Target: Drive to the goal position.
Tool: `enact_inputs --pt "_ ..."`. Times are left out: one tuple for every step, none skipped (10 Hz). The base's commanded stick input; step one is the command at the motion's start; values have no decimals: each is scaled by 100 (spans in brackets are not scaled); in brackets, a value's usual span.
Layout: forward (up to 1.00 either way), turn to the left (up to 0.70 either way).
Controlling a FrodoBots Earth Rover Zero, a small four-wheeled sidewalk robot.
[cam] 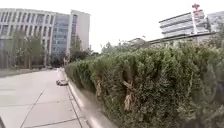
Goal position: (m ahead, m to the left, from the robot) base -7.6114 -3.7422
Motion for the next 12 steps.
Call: enact_inputs --pt "5 0" --pt "5 0" --pt "5 0" --pt "5 0" --pt "5 0" --pt "5 0" --pt "5 0" --pt "5 0" --pt "5 0" --pt "5 0" --pt "5 0" --pt "5 0"
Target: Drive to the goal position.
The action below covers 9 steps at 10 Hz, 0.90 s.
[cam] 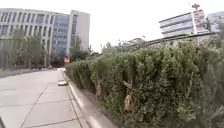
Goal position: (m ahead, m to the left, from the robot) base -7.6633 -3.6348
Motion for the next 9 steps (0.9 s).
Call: enact_inputs --pt "5 0" --pt "5 0" --pt "5 0" --pt "5 0" --pt "5 0" --pt "5 0" --pt "5 0" --pt "5 0" --pt "5 0"
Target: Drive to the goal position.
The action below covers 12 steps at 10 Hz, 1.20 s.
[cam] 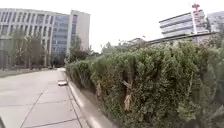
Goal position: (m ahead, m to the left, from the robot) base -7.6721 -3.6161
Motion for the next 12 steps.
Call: enact_inputs --pt "5 0" --pt "5 0" --pt "5 0" --pt "5 0" --pt "5 0" --pt "5 0" --pt "5 0" --pt "5 0" --pt "5 0" --pt "5 0" --pt "5 0" --pt "5 0"
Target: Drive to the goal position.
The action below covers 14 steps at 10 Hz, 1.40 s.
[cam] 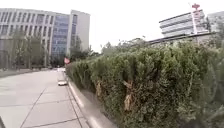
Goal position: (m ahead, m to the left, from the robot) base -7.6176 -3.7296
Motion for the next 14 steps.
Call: enact_inputs --pt "5 0" --pt "5 0" --pt "5 0" --pt "5 0" --pt "5 0" --pt "5 0" --pt "5 0" --pt "5 0" --pt "5 0" --pt "5 0" --pt "5 0" --pt "5 0" --pt "5 0" --pt "5 0"
